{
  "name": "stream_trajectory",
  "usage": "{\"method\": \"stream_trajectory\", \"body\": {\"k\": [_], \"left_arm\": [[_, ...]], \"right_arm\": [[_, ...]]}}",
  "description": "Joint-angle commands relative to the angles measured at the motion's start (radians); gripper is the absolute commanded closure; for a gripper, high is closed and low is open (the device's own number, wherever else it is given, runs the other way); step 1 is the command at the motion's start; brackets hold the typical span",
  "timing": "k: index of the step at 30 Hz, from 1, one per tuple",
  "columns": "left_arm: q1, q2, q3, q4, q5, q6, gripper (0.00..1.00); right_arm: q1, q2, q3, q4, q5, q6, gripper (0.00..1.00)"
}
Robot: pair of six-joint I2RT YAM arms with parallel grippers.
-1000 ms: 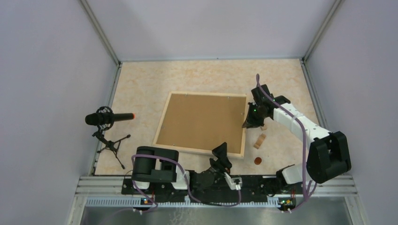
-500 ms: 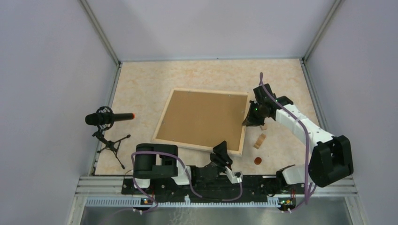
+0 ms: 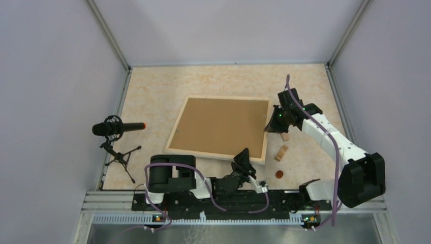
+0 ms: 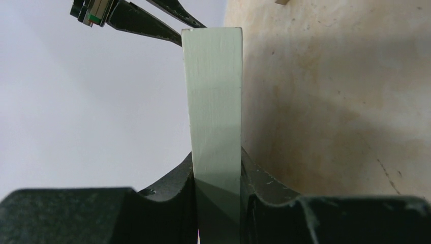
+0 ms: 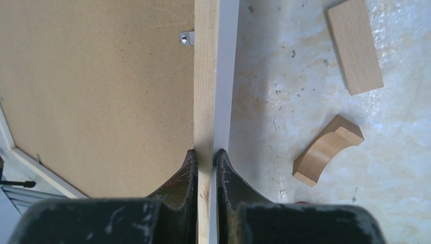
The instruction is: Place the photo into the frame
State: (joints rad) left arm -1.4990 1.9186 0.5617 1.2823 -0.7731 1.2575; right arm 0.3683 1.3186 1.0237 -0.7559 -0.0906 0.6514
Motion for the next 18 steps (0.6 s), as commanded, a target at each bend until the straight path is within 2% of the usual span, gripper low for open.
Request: {"method": "stream_trajectory", "body": {"k": [1, 3, 4, 7, 11, 13, 18], "left_arm": [[0.016, -0.040, 0.083, 0.131, -0.014, 0.048, 1.00], [0.016, -0.074, 0.104, 0.118, -0.021, 0.040, 1.00], [0.016, -0.096, 0.118, 0.097, -0.025, 0.023, 1.00], [0.020, -0.199, 0.163, -0.031, -0.023, -0.071, 1.00], [0.046, -0.331, 0.241, -0.249, 0.003, -0.278, 1.00], [0.074, -0.400, 0.278, -0.360, 0.026, -0.402, 1.00], [0.232, -0.577, 0.365, -0.610, 0.148, -0.876, 1.00]], "right_arm": [[-0.002, -0.078, 0.097, -0.011, -0.041, 0.014, 1.00], [-0.019, -0.075, 0.134, -0.020, -0.033, -0.007, 0.99], [-0.028, -0.072, 0.163, -0.030, -0.031, -0.023, 0.88], [-0.043, -0.073, 0.278, -0.069, 0.008, -0.085, 0.45], [-0.043, -0.131, 0.435, -0.095, 0.108, -0.151, 0.11], [-0.043, -0.177, 0.488, -0.085, 0.162, -0.172, 0.04], [-0.043, -0.308, 0.506, -0.023, 0.253, -0.207, 0.01]]}}
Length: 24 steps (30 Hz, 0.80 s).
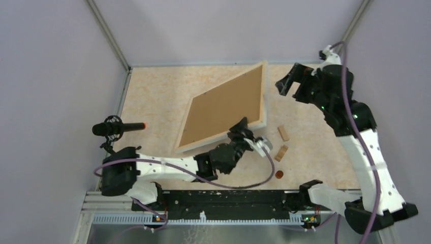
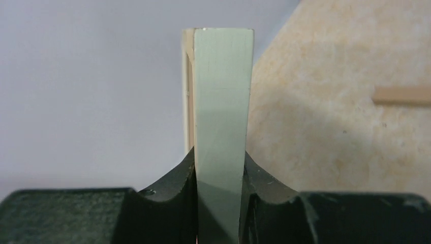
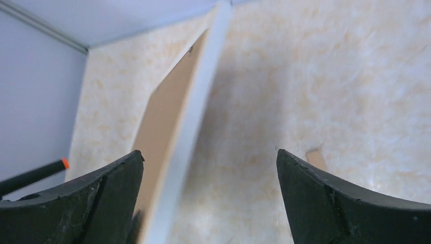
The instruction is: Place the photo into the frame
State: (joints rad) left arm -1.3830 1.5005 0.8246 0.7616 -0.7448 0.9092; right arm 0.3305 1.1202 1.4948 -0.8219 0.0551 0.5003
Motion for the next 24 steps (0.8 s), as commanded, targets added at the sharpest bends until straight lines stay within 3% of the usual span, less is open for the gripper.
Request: {"method": "stream_trajectory", "body": {"k": [1, 7, 11, 19, 24], "left_arm": [[0.153, -0.183, 0.118, -0.118, 0.149, -0.607, 1.00], [0.319, -0.245, 0.145, -0.121, 0.271, -0.895, 1.00], [0.453, -0.292, 0.091, -0.078, 0.334, -1.185, 1.00], [0.626, -0.388, -0.108, 0.060, 0.241, -1.532, 1.00], [0.779, -0.463, -0.350, 0.189, 0.176, -1.694, 1.00]], "right_arm": [[-0.005, -0.133, 0.021, 0.054, 0.123, -0.058, 0.01], [-0.005, -0.174, -0.063, 0.085, 0.138, -0.050, 0.01], [-0.005, -0.158, -0.099, 0.084, 0.120, -0.039, 0.01], [-0.005, -0.153, -0.207, 0.132, 0.068, -0.015, 0.01], [-0.005, -0.041, -0.350, 0.251, -0.126, 0.004, 0.01]]}}
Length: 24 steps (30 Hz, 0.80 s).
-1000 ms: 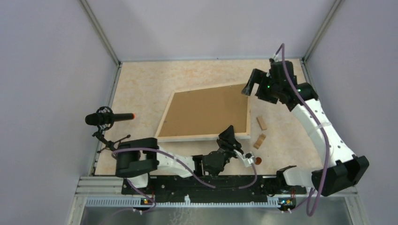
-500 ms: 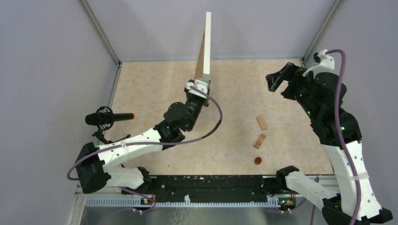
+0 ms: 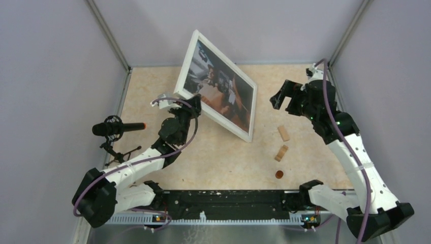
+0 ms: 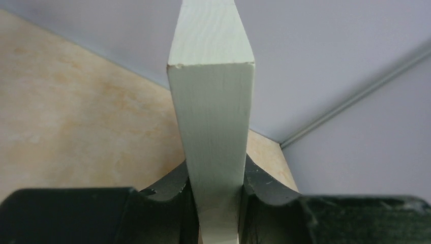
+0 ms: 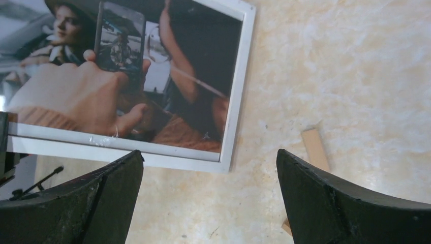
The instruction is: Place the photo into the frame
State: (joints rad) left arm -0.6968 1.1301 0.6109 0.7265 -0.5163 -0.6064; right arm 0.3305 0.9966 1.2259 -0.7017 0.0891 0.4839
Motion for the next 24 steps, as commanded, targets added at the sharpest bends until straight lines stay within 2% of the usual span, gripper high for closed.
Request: {"method": "stream_trajectory", "body": {"k": [1, 7, 11, 17, 21, 24], "left_arm": [[0.117, -0.094, -0.161, 0.227, -0.048, -0.198, 1.00], [0.208, -0.075, -0.264, 0.202, -0.041, -0.264, 1.00], [0.239, -0.056, -0.334, 0.209, -0.048, -0.294, 1.00], [0.290, -0.012, -0.364, 0.202, -0.015, -0.323, 1.00], [0.295, -0.002, -0.336, 0.139, -0.018, -0.308, 1.00], [0.295, -0.014, -0.270, -0.031, -0.044, -0.321, 1.00]], "right_arm": [[-0.005, 0.119, -0.094, 0.149, -0.213, 0.023, 0.01], [-0.017, 0.387, -0.170, 0.325, -0.473, 0.056, 0.01], [-0.033, 0.559, -0.195, 0.433, -0.542, 0.076, 0.01], [-0.046, 0.706, -0.179, 0.566, -0.631, 0.099, 0.01], [-0.049, 0.772, -0.156, 0.614, -0.645, 0.116, 0.10], [-0.050, 0.807, -0.151, 0.630, -0.629, 0.124, 0.17]]}}
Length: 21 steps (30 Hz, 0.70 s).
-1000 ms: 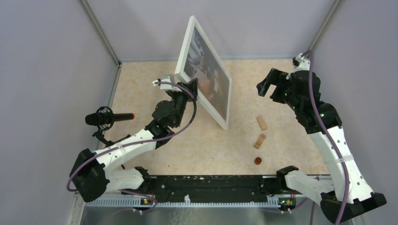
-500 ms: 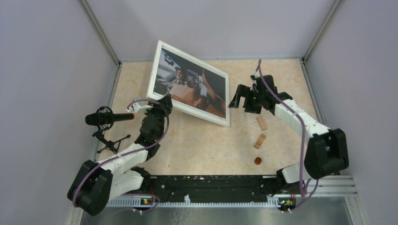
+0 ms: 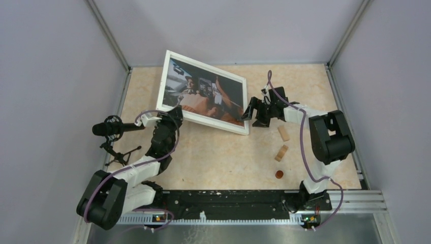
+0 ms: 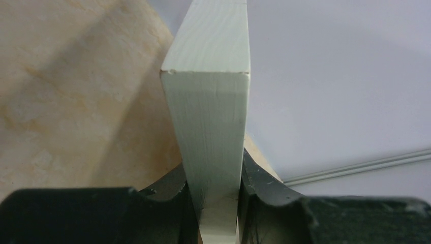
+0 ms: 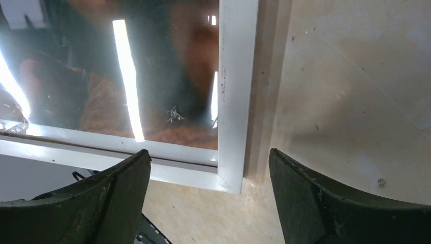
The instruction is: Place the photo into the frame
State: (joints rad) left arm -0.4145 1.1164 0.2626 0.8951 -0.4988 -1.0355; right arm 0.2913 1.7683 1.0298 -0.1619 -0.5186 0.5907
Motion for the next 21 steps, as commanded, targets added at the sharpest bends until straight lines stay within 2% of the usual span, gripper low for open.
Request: {"method": "stream_trajectory", "body": {"k": [1, 5, 7, 13, 17, 21], "left_arm": [[0.013, -0.002, 0.089, -0.218, -0.063, 0.118, 0.98], [0.013, 0.001, 0.135, -0.317, -0.076, 0.116, 0.97], [0.013, 0.009, 0.149, -0.342, -0.075, 0.103, 0.90], [0.013, 0.076, 0.211, -0.404, -0.037, 0.095, 0.87], [0.013, 0.143, 0.289, -0.523, -0.003, 0.039, 0.93], [0.016, 0.189, 0.372, -0.712, 0.002, -0.074, 0.94]], "right_arm": [[-0.012, 0.046, 0.049, 0.094, -0.008, 0.018, 0.19], [-0.012, 0.074, 0.045, 0.097, 0.034, 0.018, 0.30], [-0.012, 0.091, 0.043, 0.102, 0.040, 0.019, 0.35], [-0.012, 0.134, 0.036, 0.110, 0.054, 0.029, 0.54], [-0.013, 0.143, 0.053, 0.059, 0.096, 0.014, 0.68], [-0.024, 0.109, 0.059, 0.001, 0.136, -0.016, 0.77]]}}
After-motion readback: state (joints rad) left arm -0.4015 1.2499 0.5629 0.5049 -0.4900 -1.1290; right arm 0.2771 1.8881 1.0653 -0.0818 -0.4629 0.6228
